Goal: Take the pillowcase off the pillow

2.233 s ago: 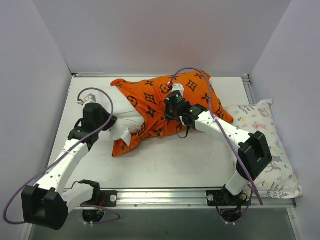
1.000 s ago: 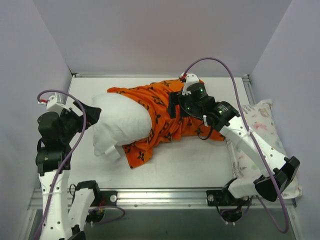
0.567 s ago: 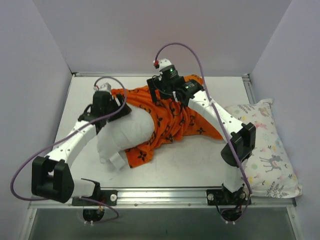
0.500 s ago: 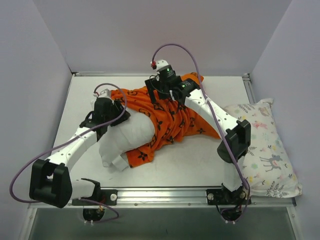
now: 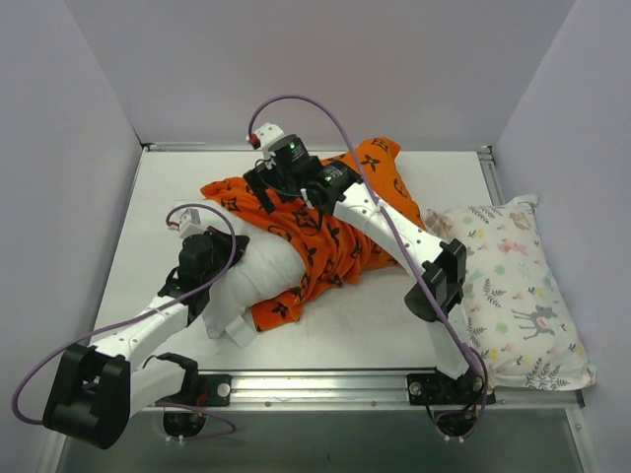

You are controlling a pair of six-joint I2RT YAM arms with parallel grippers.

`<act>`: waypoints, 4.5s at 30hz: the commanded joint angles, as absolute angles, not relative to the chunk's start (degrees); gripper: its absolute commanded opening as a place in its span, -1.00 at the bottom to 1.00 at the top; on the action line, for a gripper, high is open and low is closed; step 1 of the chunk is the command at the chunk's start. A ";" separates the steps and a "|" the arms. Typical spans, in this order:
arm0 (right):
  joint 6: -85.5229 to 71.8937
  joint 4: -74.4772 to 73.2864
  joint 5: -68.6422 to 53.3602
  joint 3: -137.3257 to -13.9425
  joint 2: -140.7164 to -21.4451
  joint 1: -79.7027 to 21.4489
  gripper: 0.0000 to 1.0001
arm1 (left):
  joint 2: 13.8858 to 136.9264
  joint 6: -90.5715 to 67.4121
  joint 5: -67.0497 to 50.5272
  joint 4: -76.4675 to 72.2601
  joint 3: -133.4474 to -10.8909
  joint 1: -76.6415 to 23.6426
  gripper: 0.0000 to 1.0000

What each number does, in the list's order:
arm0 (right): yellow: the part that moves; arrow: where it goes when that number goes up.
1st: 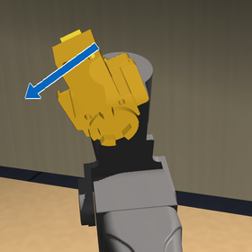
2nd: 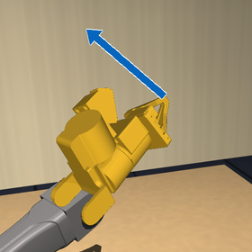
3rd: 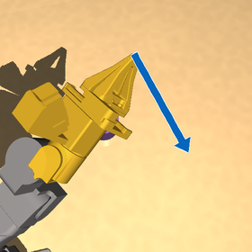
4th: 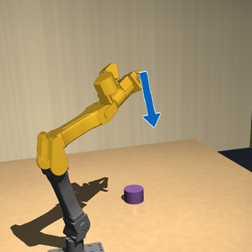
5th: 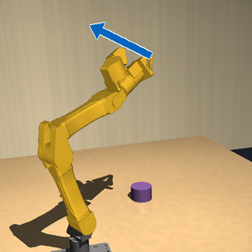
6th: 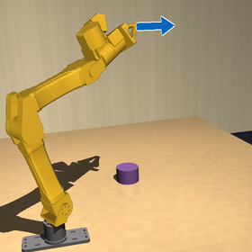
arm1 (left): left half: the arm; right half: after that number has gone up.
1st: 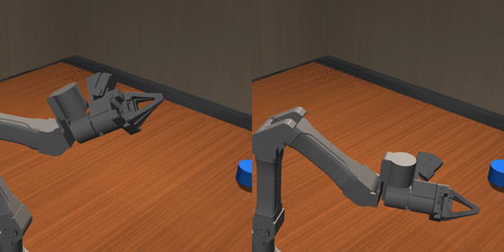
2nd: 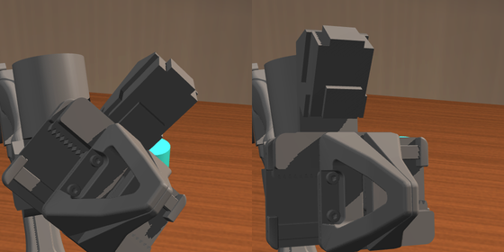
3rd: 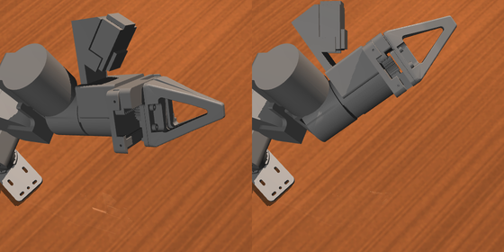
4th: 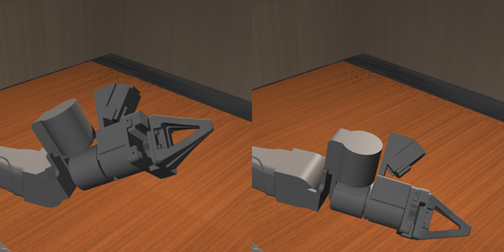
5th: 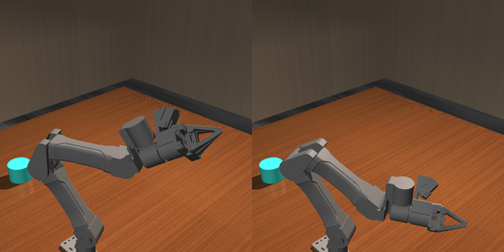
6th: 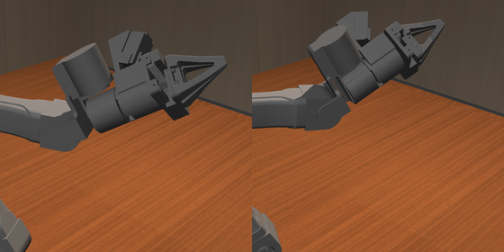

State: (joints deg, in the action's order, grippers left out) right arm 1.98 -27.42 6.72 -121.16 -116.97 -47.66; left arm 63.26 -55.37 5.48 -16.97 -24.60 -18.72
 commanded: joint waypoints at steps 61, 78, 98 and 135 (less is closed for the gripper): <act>-21.86 -25.76 20.38 -83.18 -78.24 -53.39 0.66 | 56.60 -40.96 -10.11 17.40 -41.75 11.95 -1.00; -35.67 6.76 33.30 -56.26 -92.37 -70.91 0.80 | 57.83 -37.36 -11.77 18.90 -43.95 11.87 -1.00; -51.59 3.41 47.48 -52.21 -91.84 -80.71 0.93 | 56.87 -34.72 -14.50 21.09 -45.09 11.86 -1.00; -27.86 -1.39 29.27 -75.23 -84.64 -64.69 -1.00 | 31.81 -40.43 7.74 38.60 -45.44 -3.96 0.95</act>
State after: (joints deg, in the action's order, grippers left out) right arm -29.91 0.40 29.87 -72.47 -88.36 -64.20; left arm 30.11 -37.36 4.45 40.10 -46.50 -3.70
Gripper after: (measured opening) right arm 0.068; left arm 0.971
